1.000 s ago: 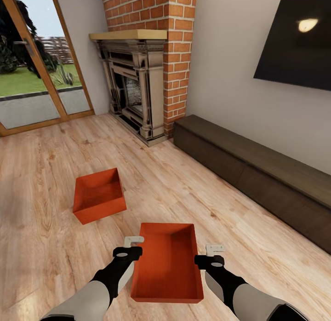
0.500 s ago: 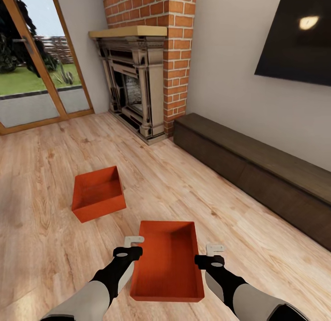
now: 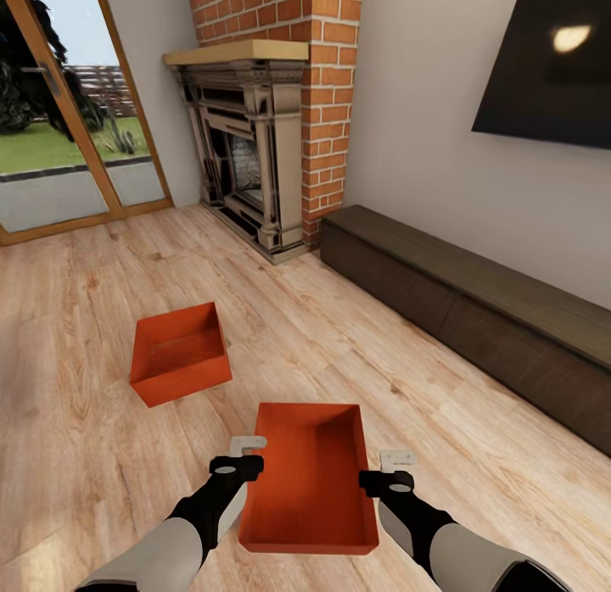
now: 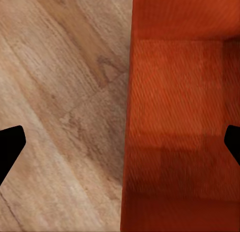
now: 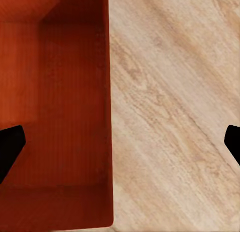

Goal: Move the two storage containers from the living room to the garage. In the garage, place one container on the floor and stack the other container on top of it (either order is fine).

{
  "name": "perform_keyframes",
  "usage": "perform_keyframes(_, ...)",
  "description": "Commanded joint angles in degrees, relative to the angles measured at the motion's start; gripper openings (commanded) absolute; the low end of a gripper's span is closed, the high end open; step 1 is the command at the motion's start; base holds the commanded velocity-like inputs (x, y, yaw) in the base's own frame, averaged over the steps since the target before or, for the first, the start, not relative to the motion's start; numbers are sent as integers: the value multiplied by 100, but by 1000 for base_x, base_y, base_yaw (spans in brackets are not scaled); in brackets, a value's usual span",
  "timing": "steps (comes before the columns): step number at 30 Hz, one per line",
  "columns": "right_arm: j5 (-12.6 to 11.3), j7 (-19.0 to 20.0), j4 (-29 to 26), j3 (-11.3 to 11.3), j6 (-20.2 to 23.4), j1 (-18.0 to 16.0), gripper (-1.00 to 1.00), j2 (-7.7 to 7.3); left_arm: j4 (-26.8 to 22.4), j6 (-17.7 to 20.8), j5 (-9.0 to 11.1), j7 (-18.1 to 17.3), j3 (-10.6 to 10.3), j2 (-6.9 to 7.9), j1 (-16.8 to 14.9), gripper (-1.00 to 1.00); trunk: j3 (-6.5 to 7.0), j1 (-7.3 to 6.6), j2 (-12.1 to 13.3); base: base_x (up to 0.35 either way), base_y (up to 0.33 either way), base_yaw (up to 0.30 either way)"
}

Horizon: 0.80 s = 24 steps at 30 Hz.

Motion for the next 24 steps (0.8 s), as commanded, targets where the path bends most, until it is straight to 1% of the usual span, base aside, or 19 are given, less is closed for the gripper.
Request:
perform_keyframes(1, -51, -29, 5, 52, -5, -4, 100, 0, -9, 39, -38, 12, 13, -3, 0, 100, -23, 22, -43, 0, 0, 0)
perform_keyframes(24, -49, -29, 29, 56, -5, -4, 100, -7, -4, 41, -38, -11, -13, 3, 0, 100, -436, 527, -966, 0, 0, 0)
